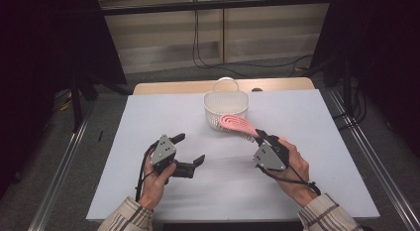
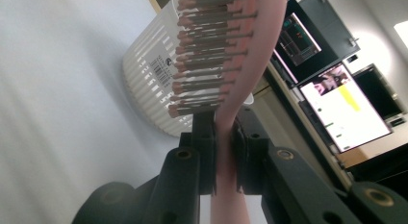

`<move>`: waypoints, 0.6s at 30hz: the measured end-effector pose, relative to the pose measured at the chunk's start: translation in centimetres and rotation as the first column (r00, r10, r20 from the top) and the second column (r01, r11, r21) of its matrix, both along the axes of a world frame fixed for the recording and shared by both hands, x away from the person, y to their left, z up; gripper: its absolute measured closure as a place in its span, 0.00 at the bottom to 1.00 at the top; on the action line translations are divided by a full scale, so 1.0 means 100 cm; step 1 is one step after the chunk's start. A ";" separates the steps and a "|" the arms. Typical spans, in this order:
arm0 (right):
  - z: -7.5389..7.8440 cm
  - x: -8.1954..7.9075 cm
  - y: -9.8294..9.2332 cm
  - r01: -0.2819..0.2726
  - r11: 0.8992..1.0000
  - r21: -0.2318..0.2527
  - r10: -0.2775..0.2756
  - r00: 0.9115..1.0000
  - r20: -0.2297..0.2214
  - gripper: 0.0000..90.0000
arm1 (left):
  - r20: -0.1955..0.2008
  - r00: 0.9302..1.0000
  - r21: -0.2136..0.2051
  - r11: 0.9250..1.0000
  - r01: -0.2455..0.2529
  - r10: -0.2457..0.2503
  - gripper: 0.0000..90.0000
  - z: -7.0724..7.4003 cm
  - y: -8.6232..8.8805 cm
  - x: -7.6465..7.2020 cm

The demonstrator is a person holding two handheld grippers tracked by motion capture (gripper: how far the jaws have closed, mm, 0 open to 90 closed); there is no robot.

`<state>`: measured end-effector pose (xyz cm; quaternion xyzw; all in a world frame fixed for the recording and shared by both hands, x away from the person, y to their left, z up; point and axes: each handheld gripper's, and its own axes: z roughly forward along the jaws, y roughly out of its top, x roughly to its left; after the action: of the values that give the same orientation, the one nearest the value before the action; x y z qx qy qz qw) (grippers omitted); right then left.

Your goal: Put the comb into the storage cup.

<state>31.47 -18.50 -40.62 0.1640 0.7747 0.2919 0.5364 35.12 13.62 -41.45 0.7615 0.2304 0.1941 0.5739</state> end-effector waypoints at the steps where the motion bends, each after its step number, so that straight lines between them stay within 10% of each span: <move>1: 0.000 0.000 -0.001 -0.002 1.000 0.022 0.002 1.000 -0.014 0.91 | 0.001 1.000 -0.001 1.000 0.003 -0.003 0.03 0.000 0.000 0.000; 9: 0.003 0.005 -0.011 -0.029 0.980 0.196 0.053 0.992 -0.115 0.91 | -0.020 1.000 -0.004 1.000 -0.003 0.003 0.03 -0.002 0.000 0.000; 18: 0.003 0.007 -0.016 -0.036 0.937 0.349 0.110 0.974 -0.196 0.91 | -0.020 1.000 0.001 1.000 0.011 -0.011 0.03 -0.001 0.000 -0.002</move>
<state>32.15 -20.05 -40.35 0.2561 0.7705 0.4229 0.4023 34.90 13.67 -41.59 0.7651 0.2319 0.1835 0.5720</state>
